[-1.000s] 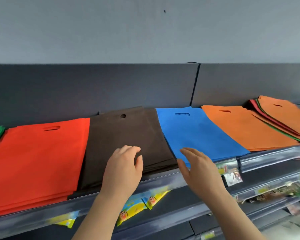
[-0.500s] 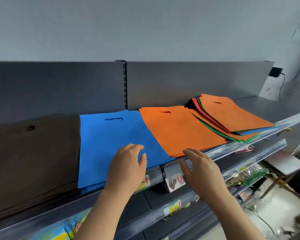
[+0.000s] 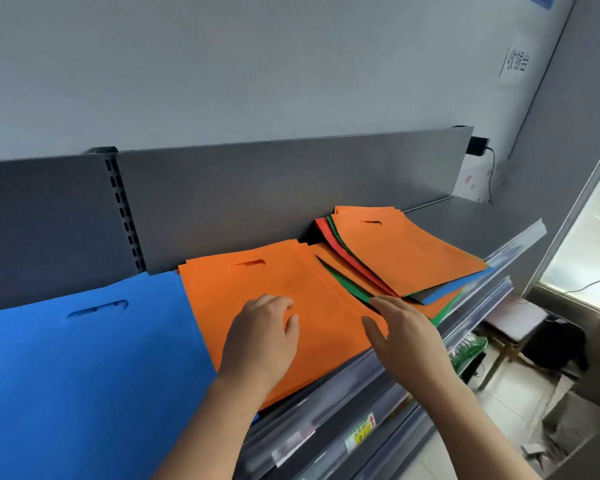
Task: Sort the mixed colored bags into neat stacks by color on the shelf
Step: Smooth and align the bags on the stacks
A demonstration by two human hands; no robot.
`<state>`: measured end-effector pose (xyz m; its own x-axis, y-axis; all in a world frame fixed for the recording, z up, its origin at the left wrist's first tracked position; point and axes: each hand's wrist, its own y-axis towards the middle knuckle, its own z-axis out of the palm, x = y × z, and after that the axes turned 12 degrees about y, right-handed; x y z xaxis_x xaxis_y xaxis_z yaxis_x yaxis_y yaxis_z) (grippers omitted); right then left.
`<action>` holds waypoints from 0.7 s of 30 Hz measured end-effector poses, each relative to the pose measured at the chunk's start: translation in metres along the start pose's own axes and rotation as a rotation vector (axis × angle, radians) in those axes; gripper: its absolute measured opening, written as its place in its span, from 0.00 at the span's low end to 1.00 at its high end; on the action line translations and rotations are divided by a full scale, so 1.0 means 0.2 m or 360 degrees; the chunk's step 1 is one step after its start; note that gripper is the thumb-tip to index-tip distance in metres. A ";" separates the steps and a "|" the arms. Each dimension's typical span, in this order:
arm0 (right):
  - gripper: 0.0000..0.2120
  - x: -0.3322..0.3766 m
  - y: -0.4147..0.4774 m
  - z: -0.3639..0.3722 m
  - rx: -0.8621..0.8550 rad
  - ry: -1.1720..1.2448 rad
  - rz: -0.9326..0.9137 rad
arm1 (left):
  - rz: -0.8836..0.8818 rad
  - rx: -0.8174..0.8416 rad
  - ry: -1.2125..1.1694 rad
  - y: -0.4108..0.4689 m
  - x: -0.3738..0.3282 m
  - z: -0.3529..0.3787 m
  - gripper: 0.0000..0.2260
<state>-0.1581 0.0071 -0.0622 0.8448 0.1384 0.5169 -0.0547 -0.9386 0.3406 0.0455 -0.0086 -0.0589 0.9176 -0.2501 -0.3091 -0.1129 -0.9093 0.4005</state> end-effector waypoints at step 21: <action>0.15 -1.05 0.76 -0.18 0.0461 -0.0101 -0.0044 | -0.0686 0.0431 -0.0325 0.69 -0.77 0.70 0.05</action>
<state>-0.3625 -0.1528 -0.0902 0.8761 0.1538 0.4570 0.1153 -0.9871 0.1110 -0.1640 -0.1412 -0.0768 0.8129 0.1291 -0.5679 0.1380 -0.9901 -0.0276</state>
